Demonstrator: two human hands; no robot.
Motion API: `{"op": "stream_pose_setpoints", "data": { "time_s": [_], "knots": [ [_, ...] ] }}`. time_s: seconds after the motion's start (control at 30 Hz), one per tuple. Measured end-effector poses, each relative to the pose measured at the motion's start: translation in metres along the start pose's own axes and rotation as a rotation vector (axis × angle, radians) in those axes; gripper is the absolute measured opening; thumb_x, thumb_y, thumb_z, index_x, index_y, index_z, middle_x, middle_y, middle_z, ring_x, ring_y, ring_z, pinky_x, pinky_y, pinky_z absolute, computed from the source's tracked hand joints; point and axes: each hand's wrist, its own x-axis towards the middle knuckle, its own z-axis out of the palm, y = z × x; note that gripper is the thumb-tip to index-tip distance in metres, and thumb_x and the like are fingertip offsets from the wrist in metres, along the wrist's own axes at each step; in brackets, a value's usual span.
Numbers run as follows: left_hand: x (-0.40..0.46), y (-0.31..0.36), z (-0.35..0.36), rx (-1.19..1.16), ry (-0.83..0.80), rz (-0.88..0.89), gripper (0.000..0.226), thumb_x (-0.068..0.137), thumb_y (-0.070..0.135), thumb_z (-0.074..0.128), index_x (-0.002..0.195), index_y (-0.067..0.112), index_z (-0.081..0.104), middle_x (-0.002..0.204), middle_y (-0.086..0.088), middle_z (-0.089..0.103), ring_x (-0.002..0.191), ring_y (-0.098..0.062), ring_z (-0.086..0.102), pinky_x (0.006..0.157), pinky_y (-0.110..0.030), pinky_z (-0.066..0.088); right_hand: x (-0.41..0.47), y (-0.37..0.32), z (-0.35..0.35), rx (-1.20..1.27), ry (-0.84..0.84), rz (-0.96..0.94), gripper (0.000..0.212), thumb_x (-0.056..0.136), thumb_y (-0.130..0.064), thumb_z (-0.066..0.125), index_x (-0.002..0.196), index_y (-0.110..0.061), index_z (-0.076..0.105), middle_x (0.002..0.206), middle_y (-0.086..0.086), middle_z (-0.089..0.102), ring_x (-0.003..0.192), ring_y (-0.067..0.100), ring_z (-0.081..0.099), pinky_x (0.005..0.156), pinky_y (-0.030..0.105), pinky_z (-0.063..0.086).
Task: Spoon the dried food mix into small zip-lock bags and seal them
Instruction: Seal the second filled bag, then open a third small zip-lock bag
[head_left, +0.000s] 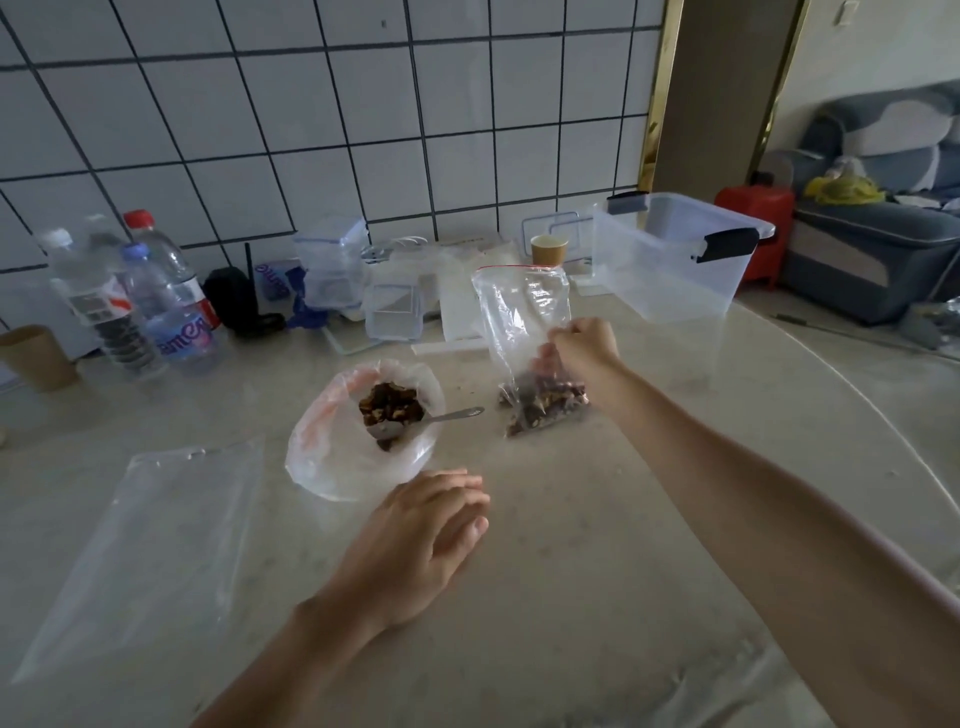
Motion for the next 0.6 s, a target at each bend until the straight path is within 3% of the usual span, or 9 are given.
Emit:
{"op": "stream_pose_setpoints", "data": {
  "time_s": [0.13, 0.2, 0.3, 0.4, 0.47, 0.53, 0.6],
  "knots": [
    [-0.001, -0.001, 0.0, -0.025, 0.07, 0.015, 0.022, 0.101, 0.04, 0.064, 0.121, 0.033, 0.071, 0.135, 0.021, 0.063, 0.132, 0.008, 0.05, 0.11, -0.024, 0.044, -0.01, -0.005, -0.013, -0.274, 0.156, -0.195, 0.031, 0.091, -0.003, 0.053, 0.122, -0.002, 0.058, 0.111, 0.021, 0.069, 0.091, 0.027, 0.067, 0.071, 0.036, 0.05],
    [-0.003, 0.0, -0.004, -0.061, 0.11, -0.007, 0.019, 0.1, 0.038, 0.066, 0.118, 0.035, 0.071, 0.127, 0.023, 0.066, 0.122, 0.008, 0.056, 0.103, -0.02, 0.047, -0.029, -0.002, -0.022, -0.313, 0.274, -0.374, 0.024, 0.092, -0.007, 0.053, 0.116, -0.005, 0.056, 0.114, 0.014, 0.064, 0.103, 0.027, 0.06, 0.078, 0.032, 0.042],
    [-0.012, -0.002, -0.024, -0.129, 0.192, -0.047, 0.016, 0.097, 0.041, 0.064, 0.112, 0.038, 0.07, 0.107, 0.025, 0.069, 0.101, 0.005, 0.066, 0.082, -0.01, 0.05, -0.065, 0.014, -0.025, -0.308, 0.306, -0.634, 0.018, 0.095, -0.007, 0.056, 0.113, -0.009, 0.058, 0.113, 0.004, 0.06, 0.1, 0.019, 0.058, 0.081, 0.031, 0.045],
    [-0.025, -0.023, -0.057, -0.143, 0.4, -0.092, 0.01, 0.096, 0.039, 0.065, 0.104, 0.035, 0.071, 0.095, 0.023, 0.069, 0.083, -0.004, 0.069, 0.064, -0.011, 0.05, -0.097, 0.033, -0.016, -0.317, 0.14, -0.737, 0.009, 0.095, -0.004, 0.062, 0.1, -0.01, 0.066, 0.102, 0.003, 0.068, 0.085, 0.008, 0.063, 0.073, 0.014, 0.047],
    [-0.036, -0.052, -0.079, -0.141, 0.575, -0.222, 0.008, 0.095, 0.039, 0.066, 0.1, 0.034, 0.069, 0.089, 0.023, 0.07, 0.078, -0.003, 0.068, 0.061, -0.01, 0.048, -0.116, 0.043, -0.005, -0.346, -0.014, -0.768, 0.008, 0.095, -0.004, 0.066, 0.092, -0.011, 0.069, 0.091, -0.001, 0.07, 0.078, 0.003, 0.065, 0.068, 0.01, 0.047],
    [-0.05, -0.089, -0.098, -0.115, 0.718, -0.436, 0.016, 0.095, 0.031, 0.068, 0.11, 0.025, 0.066, 0.091, 0.014, 0.071, 0.083, -0.008, 0.069, 0.07, -0.016, 0.049, -0.133, 0.05, 0.009, -0.387, -0.18, -0.819, 0.008, 0.093, -0.002, 0.069, 0.092, -0.011, 0.07, 0.087, -0.003, 0.071, 0.078, 0.008, 0.066, 0.07, 0.016, 0.05],
    [-0.069, -0.13, -0.11, 0.014, 0.668, -0.755, 0.039, 0.096, 0.025, 0.068, 0.129, 0.008, 0.057, 0.117, -0.01, 0.068, 0.11, -0.032, 0.065, 0.091, -0.034, 0.048, -0.147, 0.054, 0.026, -0.424, -0.326, -0.867, 0.012, 0.092, -0.001, 0.071, 0.093, -0.012, 0.07, 0.088, -0.006, 0.07, 0.08, 0.009, 0.066, 0.071, 0.019, 0.052]
  ]
}}
